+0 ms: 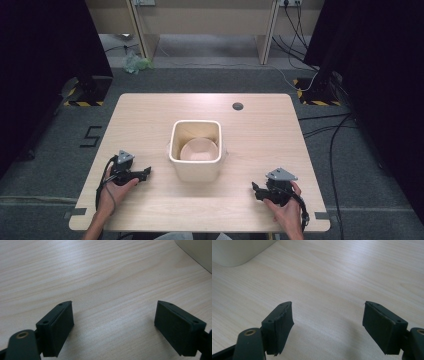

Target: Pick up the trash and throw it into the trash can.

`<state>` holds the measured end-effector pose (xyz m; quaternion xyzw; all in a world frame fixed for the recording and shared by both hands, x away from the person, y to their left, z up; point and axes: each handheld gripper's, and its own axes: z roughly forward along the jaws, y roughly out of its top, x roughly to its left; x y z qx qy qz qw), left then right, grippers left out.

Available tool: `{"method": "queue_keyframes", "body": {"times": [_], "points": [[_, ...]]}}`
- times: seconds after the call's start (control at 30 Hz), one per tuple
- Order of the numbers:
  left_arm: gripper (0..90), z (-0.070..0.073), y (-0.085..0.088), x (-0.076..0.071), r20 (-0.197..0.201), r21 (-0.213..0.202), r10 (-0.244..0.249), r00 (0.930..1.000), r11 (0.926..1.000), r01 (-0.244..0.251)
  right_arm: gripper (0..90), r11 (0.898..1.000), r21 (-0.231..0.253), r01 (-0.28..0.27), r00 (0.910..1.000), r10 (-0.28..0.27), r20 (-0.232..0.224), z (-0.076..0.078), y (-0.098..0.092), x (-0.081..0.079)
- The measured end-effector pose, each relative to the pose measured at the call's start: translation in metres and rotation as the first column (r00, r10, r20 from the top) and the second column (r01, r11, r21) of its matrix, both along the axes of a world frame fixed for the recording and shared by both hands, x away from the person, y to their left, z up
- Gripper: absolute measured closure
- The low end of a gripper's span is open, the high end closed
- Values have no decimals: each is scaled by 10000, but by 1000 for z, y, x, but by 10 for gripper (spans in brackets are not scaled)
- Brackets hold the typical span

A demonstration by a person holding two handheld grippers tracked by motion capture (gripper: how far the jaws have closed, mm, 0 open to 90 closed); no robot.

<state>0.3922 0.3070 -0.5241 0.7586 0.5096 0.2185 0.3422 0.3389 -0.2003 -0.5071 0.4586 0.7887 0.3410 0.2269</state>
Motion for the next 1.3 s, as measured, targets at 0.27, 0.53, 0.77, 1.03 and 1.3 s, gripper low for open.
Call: {"method": "queue_keyframes", "body": {"times": [0.27,0.53,0.77,1.03,1.3], "points": [[147,0,0,0,-3,6,-7,10000,10000,7,241,9999,86,63,9998,-62,-185,-7,-5,-8],[147,0,0,0,5,2,2,10000,10000,-2,214,9999,110,133,9996,-131,-242,-9,-6,-13],[147,0,0,0,4,6,7,10000,10000,-7,187,9997,183,173,9990,-166,-417,-10,-9,-19],[147,0,0,0,-14,19,0,10000,10000,0,178,9996,186,234,9988,-225,-426,-10,-10,-27],[147,0,0,0,-1,14,4,10000,10000,-4,177,9995,186,247,9987,-238,-446,-10,-10,-29]]}}
